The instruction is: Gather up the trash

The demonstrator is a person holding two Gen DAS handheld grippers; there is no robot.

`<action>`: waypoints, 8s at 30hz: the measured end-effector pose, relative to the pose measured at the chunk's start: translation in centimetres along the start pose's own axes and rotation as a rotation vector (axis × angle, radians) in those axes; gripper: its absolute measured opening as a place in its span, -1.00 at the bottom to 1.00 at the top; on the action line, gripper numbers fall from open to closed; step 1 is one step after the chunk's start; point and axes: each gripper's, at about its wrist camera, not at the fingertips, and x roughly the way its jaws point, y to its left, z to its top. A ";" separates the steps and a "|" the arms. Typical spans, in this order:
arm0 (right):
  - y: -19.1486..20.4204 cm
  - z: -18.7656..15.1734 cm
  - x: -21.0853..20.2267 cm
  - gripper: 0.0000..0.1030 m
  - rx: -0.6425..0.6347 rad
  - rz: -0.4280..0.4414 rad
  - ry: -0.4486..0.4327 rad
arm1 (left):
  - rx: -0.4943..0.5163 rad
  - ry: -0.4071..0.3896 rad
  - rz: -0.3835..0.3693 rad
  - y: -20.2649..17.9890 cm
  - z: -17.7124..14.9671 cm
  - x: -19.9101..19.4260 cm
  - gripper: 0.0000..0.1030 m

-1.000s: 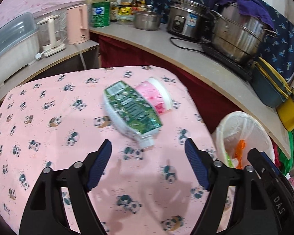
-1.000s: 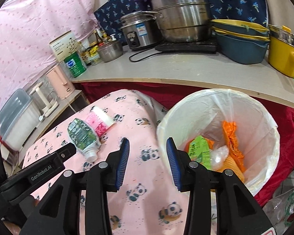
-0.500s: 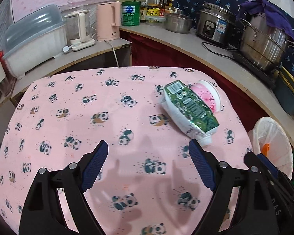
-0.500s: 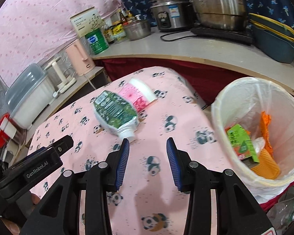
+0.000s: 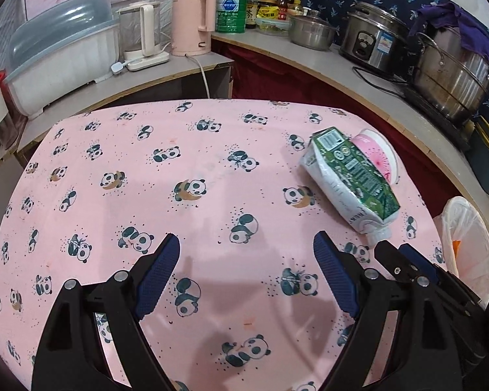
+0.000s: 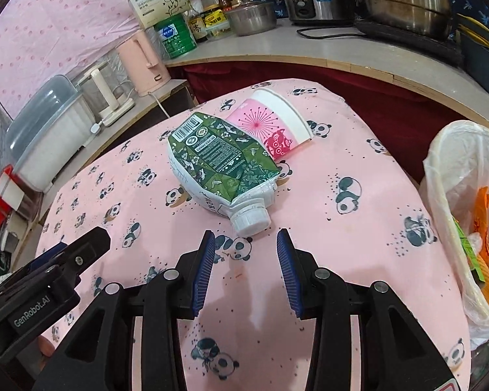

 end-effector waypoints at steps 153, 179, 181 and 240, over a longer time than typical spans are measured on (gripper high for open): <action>-26.5 -3.6 -21.1 -0.48 0.417 -0.170 -0.369 | 0.492 0.024 -0.390 -33.0 -6.3 -4.3 0.53; -23.8 -4.1 -15.4 -0.29 0.344 -0.179 -0.241 | 0.393 -0.001 -0.252 -26.1 -6.5 -3.4 0.55; -23.4 -4.2 -15.8 -0.24 0.336 -0.181 -0.244 | 0.389 -0.005 -0.250 -25.9 -6.6 -3.8 0.55; -16.5 -11.5 -22.8 0.88 0.114 -0.395 -0.247 | 0.359 -0.102 -0.139 -19.8 -13.0 -12.0 0.78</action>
